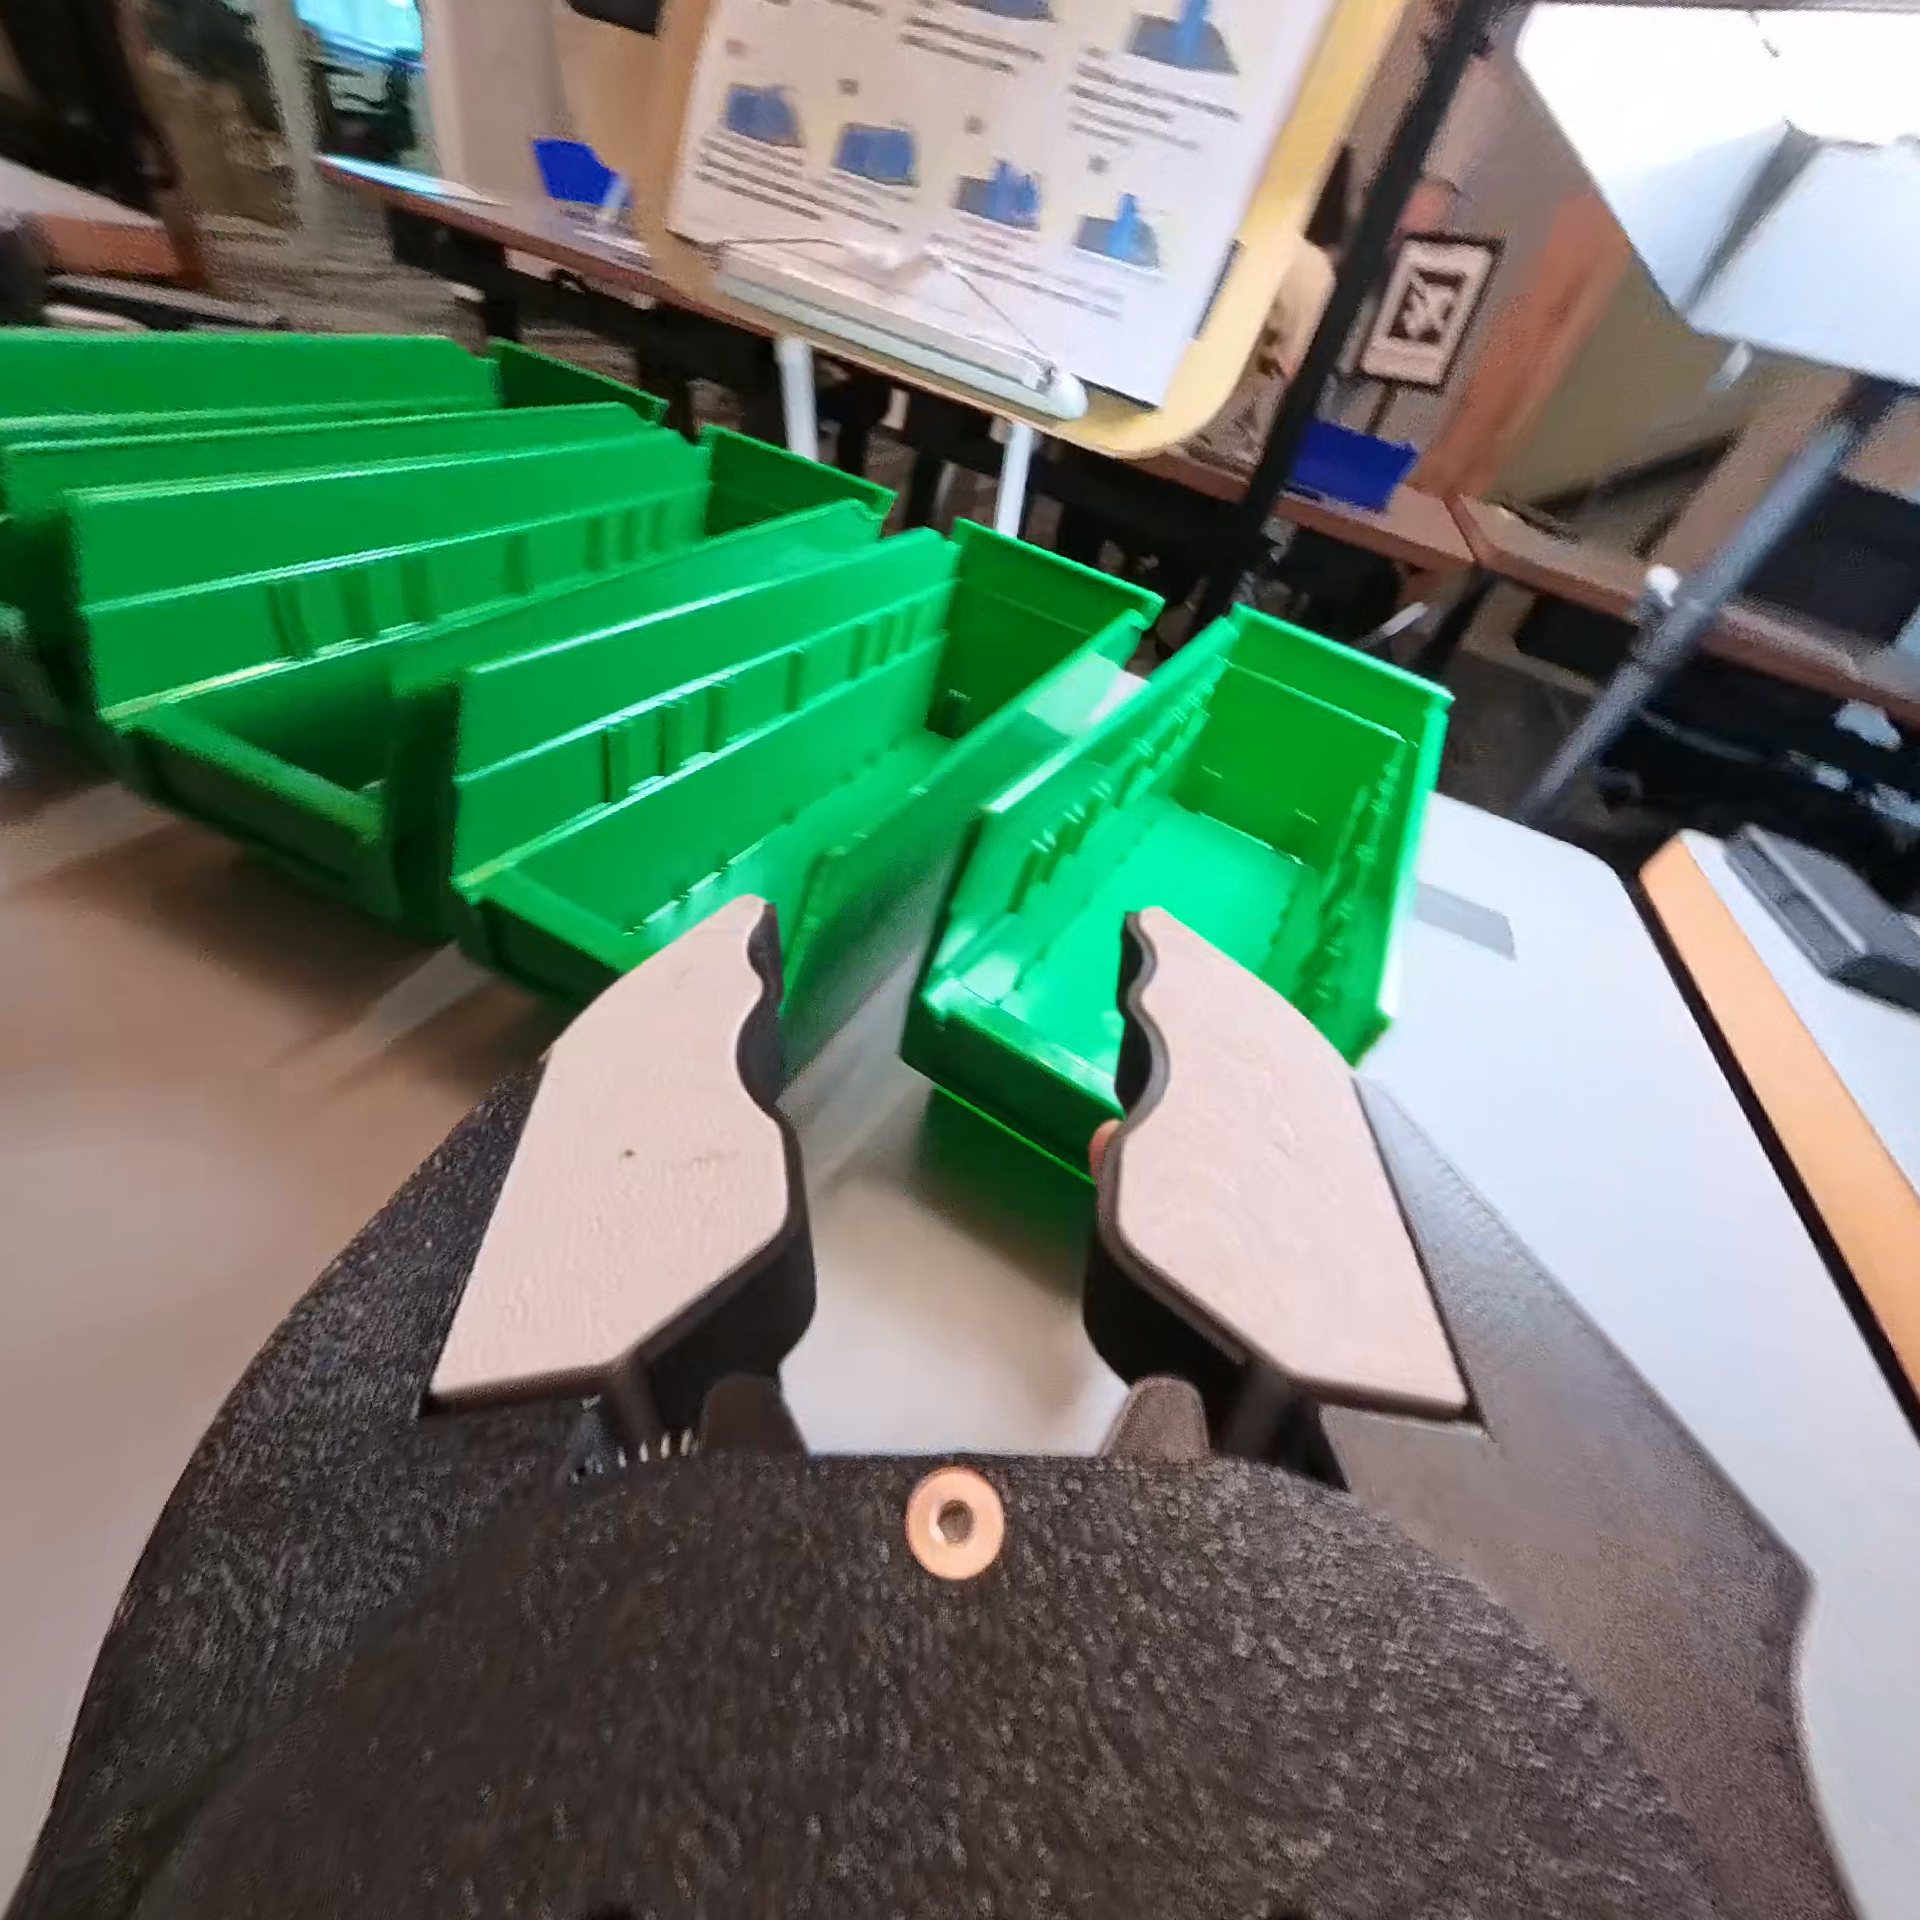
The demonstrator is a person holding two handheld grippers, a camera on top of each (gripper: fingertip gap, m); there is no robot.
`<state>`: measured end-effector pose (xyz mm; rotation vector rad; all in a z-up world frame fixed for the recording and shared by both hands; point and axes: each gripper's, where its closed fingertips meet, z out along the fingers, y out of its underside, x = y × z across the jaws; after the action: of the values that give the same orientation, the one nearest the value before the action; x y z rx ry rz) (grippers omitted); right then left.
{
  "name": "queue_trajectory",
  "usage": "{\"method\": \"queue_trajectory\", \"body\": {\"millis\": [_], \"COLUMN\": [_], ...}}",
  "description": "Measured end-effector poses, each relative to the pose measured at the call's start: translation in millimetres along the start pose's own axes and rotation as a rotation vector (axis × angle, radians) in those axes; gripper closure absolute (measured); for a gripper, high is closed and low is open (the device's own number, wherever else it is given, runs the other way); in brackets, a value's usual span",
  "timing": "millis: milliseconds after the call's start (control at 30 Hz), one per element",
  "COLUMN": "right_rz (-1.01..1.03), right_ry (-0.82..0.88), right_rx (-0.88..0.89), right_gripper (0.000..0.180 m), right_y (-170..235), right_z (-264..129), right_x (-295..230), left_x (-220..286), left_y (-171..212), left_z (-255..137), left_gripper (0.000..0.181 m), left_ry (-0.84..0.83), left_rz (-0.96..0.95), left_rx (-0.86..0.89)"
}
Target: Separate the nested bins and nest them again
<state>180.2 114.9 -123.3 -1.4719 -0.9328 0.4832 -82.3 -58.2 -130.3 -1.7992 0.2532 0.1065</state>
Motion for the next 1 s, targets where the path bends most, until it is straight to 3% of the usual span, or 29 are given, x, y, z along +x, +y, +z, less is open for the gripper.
{"method": "queue_trajectory", "body": {"millis": [167, 400, 1000], "right_rz": [0.084, 0.111, 0.001], "right_ry": [0.115, 0.089, -0.094], "right_rx": [-0.151, -0.224, -0.179], "right_gripper": [0.109, 0.108, 0.106], "right_y": [28.2, 43.6, 34.3], "right_z": [-5.6, -5.4, 0.6], "right_x": [34.2, 32.5, -23.9], "left_x": [-35.3, -70.6, -21.5], "left_y": [0.1, 32.9, 36.8], "left_z": [-27.4, -42.0, -24.2], "left_gripper": [0.127, 0.121, 0.121], "left_ry": [-0.091, -0.149, 0.007], "left_rz": [-0.075, -0.168, -0.054], "left_rx": [0.044, -0.036, -0.060]}}
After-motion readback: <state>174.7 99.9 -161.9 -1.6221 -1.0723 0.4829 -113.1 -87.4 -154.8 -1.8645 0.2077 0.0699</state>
